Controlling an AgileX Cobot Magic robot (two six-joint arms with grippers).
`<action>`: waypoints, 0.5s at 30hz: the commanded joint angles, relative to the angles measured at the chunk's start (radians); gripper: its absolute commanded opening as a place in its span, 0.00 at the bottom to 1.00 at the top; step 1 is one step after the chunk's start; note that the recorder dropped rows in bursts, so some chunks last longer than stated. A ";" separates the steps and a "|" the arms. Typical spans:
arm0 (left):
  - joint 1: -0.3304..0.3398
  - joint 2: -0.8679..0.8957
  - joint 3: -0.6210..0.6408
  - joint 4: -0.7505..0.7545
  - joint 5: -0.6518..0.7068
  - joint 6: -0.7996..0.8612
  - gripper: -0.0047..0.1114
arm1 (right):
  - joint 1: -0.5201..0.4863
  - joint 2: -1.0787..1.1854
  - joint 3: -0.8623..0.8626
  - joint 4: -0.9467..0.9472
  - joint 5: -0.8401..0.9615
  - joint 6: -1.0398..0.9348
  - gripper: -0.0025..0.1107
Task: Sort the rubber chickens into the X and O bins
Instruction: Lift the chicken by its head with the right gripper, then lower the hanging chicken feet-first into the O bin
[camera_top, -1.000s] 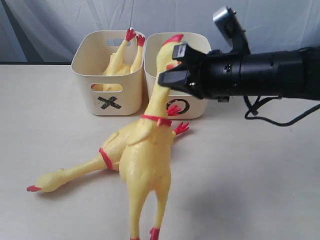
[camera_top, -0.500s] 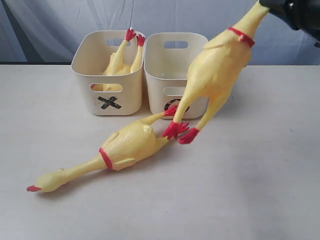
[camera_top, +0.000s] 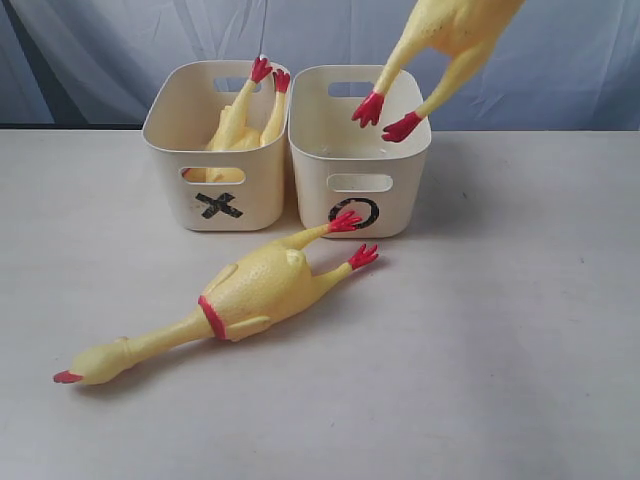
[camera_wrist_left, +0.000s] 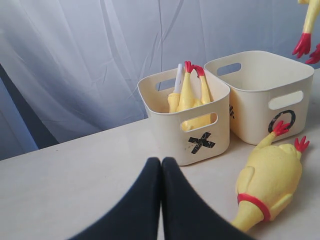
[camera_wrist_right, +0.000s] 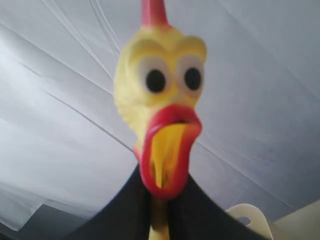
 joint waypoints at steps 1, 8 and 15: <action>0.000 -0.007 0.003 -0.001 -0.007 -0.005 0.04 | -0.006 0.058 -0.063 0.011 -0.011 0.002 0.01; 0.000 -0.007 0.003 -0.001 -0.007 -0.005 0.04 | -0.006 0.141 -0.132 0.011 0.013 0.002 0.01; 0.000 -0.007 0.003 -0.001 -0.007 -0.005 0.04 | 0.009 0.215 -0.202 0.011 0.042 -0.046 0.01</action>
